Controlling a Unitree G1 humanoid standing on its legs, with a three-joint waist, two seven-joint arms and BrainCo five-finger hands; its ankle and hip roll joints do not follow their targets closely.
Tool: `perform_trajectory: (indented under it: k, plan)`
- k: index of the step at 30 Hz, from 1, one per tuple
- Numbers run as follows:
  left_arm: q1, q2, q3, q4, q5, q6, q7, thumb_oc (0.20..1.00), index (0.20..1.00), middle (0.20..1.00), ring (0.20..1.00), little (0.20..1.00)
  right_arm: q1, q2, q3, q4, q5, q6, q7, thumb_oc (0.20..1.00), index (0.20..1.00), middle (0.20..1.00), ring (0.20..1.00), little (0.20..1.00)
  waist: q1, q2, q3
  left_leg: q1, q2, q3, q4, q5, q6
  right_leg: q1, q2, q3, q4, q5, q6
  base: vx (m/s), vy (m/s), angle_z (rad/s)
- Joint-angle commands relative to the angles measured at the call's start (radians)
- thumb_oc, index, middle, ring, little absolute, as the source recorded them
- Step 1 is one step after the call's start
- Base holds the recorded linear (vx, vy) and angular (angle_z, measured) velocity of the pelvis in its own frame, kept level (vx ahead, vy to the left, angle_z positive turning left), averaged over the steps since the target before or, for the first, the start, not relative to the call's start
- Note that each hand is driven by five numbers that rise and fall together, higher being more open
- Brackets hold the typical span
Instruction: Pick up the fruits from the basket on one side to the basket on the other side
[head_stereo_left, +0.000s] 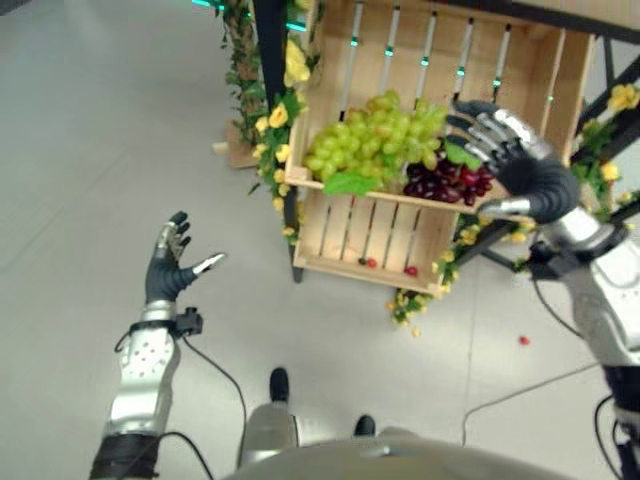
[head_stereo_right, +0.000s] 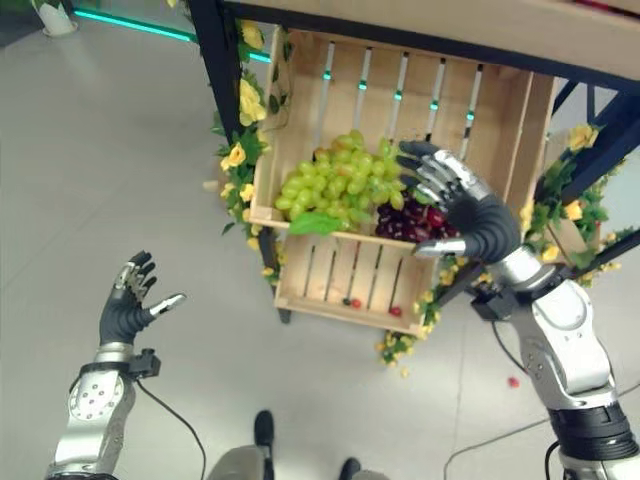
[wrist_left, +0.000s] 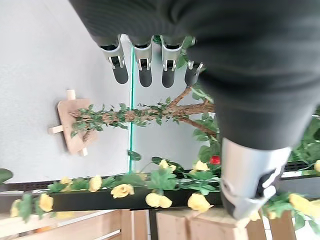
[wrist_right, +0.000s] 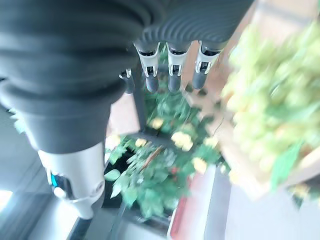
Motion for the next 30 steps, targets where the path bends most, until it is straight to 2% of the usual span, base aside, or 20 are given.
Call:
perform_trajectory:
  k: [1, 3, 4, 5, 7, 10, 20, 23, 28, 30]
  plan:
    - [-0.008, 0.021, 0.034, -0.054, 0.025, -0.072, 0.017, 1.0, 1.0, 1.0, 1.0, 1.0, 0.029, 0.089, 0.047, -0.06, 0.097, -0.003, 0.021, 1.0, 1.0, 1.0, 1.0, 1.0, -0.009, -0.004, -0.066, 0.074, -0.013, 0.014, 0.027, -0.128, -0.015, -0.055, 0.02, -0.008, 0.038, 0.012, 0.033, 0.0, 0.0, 0.0]
    - [-0.01, 0.019, 0.033, -0.054, 0.031, -0.07, 0.027, 1.0, 1.0, 1.0, 1.0, 1.0, 0.047, 0.119, 0.054, -0.07, 0.107, -0.007, 0.014, 1.0, 1.0, 1.0, 1.0, 1.0, -0.011, -0.002, -0.072, 0.079, -0.014, 0.015, 0.024, -0.128, -0.015, -0.051, 0.021, -0.009, 0.038, 0.012, 0.032, 0.0, 0.0, 0.0]
    - [-0.015, 0.008, 0.035, -0.046, 0.035, -0.076, 0.047, 1.0, 1.0, 1.0, 1.0, 1.0, 0.081, 0.179, 0.06, -0.082, 0.112, -0.015, -0.005, 1.0, 1.0, 1.0, 1.0, 1.0, -0.016, 0.005, -0.081, 0.088, -0.014, 0.016, 0.02, -0.126, -0.015, -0.045, 0.021, -0.008, 0.036, 0.012, 0.031, 0.0, 0.0, 0.0]
    - [-0.014, 0.009, 0.034, -0.045, 0.036, -0.076, 0.047, 1.0, 1.0, 1.0, 1.0, 1.0, 0.083, 0.18, 0.06, -0.084, 0.112, -0.014, -0.005, 1.0, 1.0, 1.0, 1.0, 1.0, -0.016, 0.004, -0.082, 0.089, -0.014, 0.016, 0.019, -0.126, -0.015, -0.044, 0.021, -0.009, 0.036, 0.012, 0.031, 0.0, 0.0, 0.0]
    - [-0.014, 0.001, 0.043, -0.038, 0.045, -0.085, 0.078, 1.0, 1.0, 1.0, 1.0, 1.0, 0.145, 0.262, 0.061, -0.09, 0.118, -0.031, -0.033, 1.0, 1.0, 1.0, 1.0, 1.0, -0.025, 0.011, -0.095, 0.098, -0.014, 0.018, 0.012, -0.122, -0.016, -0.038, 0.021, -0.008, 0.029, 0.014, 0.031, 0.0, 0.0, 0.0]
    - [-0.007, -0.009, 0.055, -0.036, 0.052, -0.097, 0.102, 1.0, 1.0, 1.0, 1.0, 1.0, 0.197, 0.313, 0.042, -0.095, 0.105, -0.051, -0.057, 1.0, 1.0, 1.0, 1.0, 1.0, -0.033, 0.019, -0.107, 0.105, -0.015, 0.018, 0.003, -0.118, -0.016, -0.034, 0.022, -0.009, 0.025, 0.017, 0.031, -0.02, 0.009, 0.0]
    - [0.002, -0.023, 0.072, -0.027, 0.051, -0.119, 0.151, 1.0, 1.0, 1.0, 1.0, 1.0, 0.277, 0.382, -0.006, -0.065, 0.088, -0.107, -0.126, 1.0, 1.0, 1.0, 1.0, 1.0, -0.045, 0.037, -0.123, 0.12, -0.015, 0.016, -0.021, -0.104, -0.018, -0.03, 0.02, -0.015, 0.021, 0.025, 0.032, -0.01, 0.004, 0.01]
    - [0.01, -0.025, 0.079, -0.029, 0.047, -0.121, 0.153, 1.0, 1.0, 1.0, 1.0, 1.0, 0.293, 0.377, -0.034, -0.049, 0.027, -0.123, -0.162, 1.0, 1.0, 1.0, 1.0, 1.0, -0.048, 0.042, -0.128, 0.126, -0.016, 0.014, -0.026, -0.104, -0.018, -0.025, 0.02, -0.017, 0.019, 0.024, 0.033, 0.0, 0.0, 0.0]
    - [0.013, -0.02, 0.074, -0.009, 0.048, -0.126, 0.156, 1.0, 1.0, 1.0, 1.0, 1.0, 0.317, 0.366, -0.069, 0.141, -0.153, -0.159, -0.28, 1.0, 1.0, 1.0, 1.0, 1.0, -0.052, 0.049, -0.128, 0.132, -0.016, 0.012, -0.03, -0.105, -0.017, -0.021, 0.018, -0.018, 0.017, 0.022, 0.033, 0.0, 0.0, 0.0]
    - [0.012, -0.021, 0.066, 0.004, 0.048, -0.127, 0.149, 1.0, 1.0, 1.0, 1.0, 1.0, 0.33, 0.361, -0.074, 0.288, -0.242, -0.16, -0.339, 1.0, 1.0, 1.0, 1.0, 1.0, -0.052, 0.053, -0.127, 0.134, -0.016, 0.013, -0.031, -0.104, -0.015, -0.021, 0.019, -0.017, 0.015, 0.021, 0.033, 0.0, 0.0, 0.0]
